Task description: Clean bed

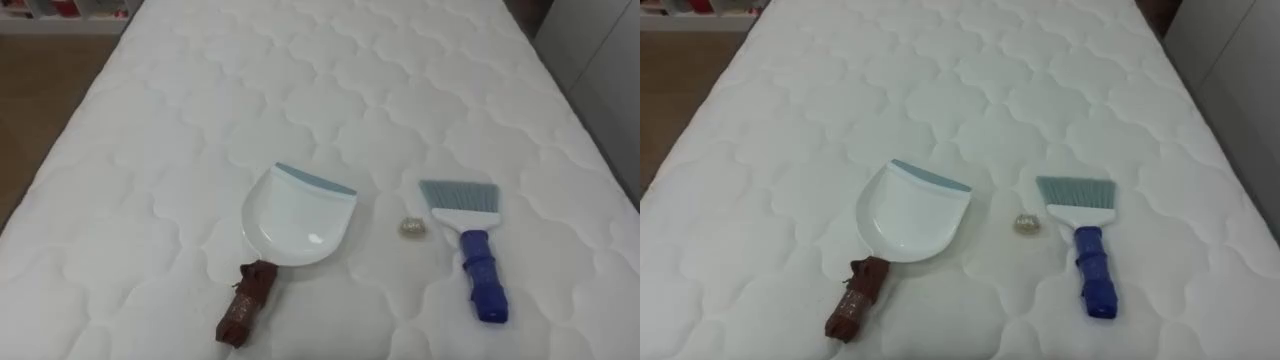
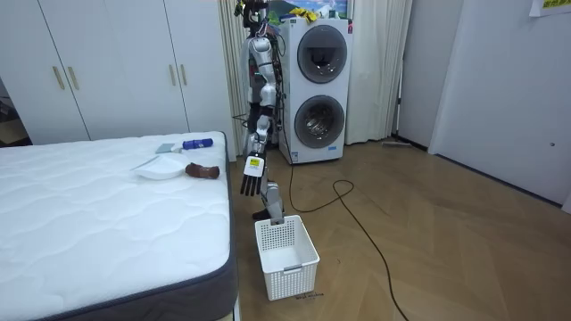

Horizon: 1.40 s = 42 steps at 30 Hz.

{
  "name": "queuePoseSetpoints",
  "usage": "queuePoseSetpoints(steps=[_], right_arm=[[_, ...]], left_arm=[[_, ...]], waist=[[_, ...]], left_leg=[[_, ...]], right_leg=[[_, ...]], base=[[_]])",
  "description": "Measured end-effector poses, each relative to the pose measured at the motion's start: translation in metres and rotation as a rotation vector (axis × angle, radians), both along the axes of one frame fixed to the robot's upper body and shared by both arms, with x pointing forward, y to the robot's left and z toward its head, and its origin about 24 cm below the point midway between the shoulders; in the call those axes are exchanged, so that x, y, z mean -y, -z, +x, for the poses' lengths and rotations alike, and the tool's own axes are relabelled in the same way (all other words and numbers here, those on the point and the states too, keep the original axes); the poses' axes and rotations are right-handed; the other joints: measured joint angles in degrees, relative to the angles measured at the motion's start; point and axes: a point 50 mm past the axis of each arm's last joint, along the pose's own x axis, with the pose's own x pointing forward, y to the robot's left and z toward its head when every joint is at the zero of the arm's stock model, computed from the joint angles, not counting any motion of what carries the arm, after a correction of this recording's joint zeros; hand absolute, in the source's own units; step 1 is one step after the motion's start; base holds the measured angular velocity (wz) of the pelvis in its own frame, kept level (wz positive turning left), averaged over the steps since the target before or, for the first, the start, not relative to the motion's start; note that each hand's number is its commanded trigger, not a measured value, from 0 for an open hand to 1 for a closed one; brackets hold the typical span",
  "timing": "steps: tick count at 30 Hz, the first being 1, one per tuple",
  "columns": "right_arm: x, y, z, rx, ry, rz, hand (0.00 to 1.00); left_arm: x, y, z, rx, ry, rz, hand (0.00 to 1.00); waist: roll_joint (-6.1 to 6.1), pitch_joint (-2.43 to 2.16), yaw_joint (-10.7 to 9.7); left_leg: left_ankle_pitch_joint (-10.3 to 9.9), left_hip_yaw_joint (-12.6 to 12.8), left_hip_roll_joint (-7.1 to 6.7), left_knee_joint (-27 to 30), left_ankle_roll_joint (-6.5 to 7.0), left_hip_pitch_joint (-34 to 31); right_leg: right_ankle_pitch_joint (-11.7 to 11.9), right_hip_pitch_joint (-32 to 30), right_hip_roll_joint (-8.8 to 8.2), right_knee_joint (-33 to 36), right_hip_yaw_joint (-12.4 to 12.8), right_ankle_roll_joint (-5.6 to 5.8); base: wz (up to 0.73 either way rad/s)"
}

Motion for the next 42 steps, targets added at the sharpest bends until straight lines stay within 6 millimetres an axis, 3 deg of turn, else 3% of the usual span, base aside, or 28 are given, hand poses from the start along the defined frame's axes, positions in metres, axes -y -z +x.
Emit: queuePoseSetpoints(steps=[20, 42], right_arm=[[0.004, -0.002, 0.010, 0.093, 0.032, -0.043, 0.00], [0.005, -0.002, 0.011, 0.108, 0.037, -0.052, 0.00]], left_arm=[[-0.008, -0.005, 0.005, 0.087, -0.051, 0.095, 0.00], [-0.010, -0.005, -0.002, 0.087, -0.075, 0.132, 0.00]], waist=[[-0.85, 0.03, 0.22], [-0.69, 0.06, 0.00]], left_leg=[[0.02, 0.86, 0.08, -0.15, 0.01, -0.22], [0.01, 0.78, 0.08, -0.45, 0.00, -0.06]], right_leg=[[0.02, -0.79, 0.27, -0.05, 1.42, -0.04], [0.03, -0.79, 0.28, -0.06, 1.30, -0.04]], base=[[-0.03], [0.00]])
